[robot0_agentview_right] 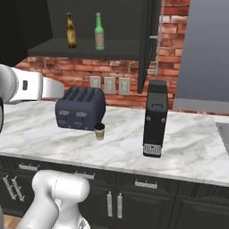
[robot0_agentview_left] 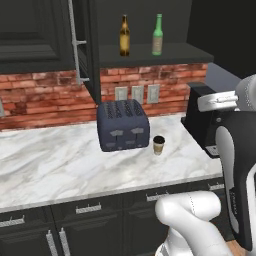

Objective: Sort all alcoholic drinks to one cabinet, and non-alcoholic drinks to the other.

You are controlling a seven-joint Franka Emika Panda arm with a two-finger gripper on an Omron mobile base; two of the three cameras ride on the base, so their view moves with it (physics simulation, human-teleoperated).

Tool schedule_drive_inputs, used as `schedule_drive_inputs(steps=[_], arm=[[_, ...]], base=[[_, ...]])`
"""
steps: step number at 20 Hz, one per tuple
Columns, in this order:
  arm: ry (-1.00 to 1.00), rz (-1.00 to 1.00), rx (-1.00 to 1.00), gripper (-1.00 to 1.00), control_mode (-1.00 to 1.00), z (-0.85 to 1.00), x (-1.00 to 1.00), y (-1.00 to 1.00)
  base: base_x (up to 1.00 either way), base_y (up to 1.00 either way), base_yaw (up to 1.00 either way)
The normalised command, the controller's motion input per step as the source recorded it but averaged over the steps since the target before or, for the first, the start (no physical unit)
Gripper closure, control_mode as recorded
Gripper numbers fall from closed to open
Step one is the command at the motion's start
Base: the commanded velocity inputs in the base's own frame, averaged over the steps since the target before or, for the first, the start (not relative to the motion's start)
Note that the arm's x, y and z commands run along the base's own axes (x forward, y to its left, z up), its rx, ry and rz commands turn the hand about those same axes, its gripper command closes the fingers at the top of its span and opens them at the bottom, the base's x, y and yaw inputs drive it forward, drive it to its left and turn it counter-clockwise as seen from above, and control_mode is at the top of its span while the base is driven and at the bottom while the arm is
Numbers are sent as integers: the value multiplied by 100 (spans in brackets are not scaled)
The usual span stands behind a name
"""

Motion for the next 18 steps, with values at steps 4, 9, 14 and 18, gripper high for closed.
schedule_drive_inputs(steps=[4,9,14,18], arm=[[0,0,0,-100,100,0,0,0],[0,0,0,-100,100,0,0,0],[0,0,0,-100,100,0,0,0],[0,0,0,-100,100,0,0,0]], base=[[37,18,0],[33,16,0],[10,5,0],[0,0,0]])
